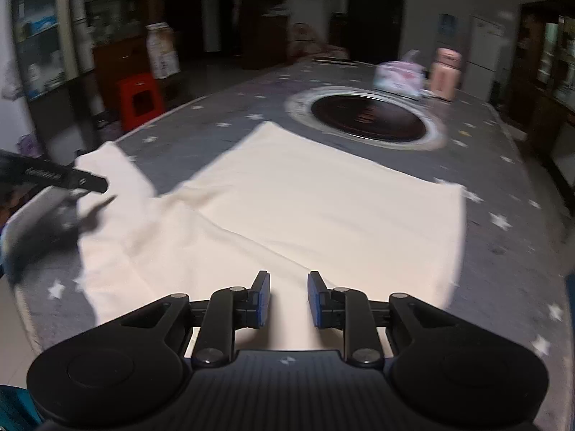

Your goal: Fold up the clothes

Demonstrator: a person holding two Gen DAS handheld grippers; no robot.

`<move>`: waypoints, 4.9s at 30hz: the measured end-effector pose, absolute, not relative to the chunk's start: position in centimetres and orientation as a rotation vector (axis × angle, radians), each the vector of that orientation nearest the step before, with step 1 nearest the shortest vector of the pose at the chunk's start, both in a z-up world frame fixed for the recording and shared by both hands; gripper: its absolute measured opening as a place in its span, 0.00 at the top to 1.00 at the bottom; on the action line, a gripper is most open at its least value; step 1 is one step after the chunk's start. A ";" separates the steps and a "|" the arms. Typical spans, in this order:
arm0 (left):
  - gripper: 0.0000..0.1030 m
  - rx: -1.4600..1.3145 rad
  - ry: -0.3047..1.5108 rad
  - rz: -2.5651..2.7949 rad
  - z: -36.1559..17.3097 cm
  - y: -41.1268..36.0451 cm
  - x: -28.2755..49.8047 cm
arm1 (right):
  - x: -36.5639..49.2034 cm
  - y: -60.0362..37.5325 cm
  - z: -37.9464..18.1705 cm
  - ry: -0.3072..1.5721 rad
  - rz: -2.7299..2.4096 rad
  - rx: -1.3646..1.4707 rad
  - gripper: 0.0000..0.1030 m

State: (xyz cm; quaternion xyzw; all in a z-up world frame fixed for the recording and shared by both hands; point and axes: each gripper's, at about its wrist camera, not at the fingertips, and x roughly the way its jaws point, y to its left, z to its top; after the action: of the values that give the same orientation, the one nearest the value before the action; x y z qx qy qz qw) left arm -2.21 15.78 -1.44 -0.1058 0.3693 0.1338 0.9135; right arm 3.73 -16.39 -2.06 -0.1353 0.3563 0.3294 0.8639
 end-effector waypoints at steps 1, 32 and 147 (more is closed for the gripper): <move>0.55 -0.222 0.757 0.307 -1.5 16.6 -2.3 | 3.7 -15.7 -2.1 0.748 0.710 -0.287 0.78; 0.94 -0.357 0.668 0.479 -2.3 22.2 -2.2 | 2.2 -13.5 -1.1 0.715 0.807 -0.305 0.67; 0.76 0.475 0.621 -0.550 -3.3 -1.4 -8.1 | -4.4 -24.0 -1.6 0.730 0.789 -0.552 0.48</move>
State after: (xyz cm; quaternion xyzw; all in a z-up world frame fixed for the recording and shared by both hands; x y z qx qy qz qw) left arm -8.07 -1.44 -3.33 0.2288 0.2988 -0.2648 0.8878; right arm -4.36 -24.03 -1.63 -0.2596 0.3431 0.3709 0.8230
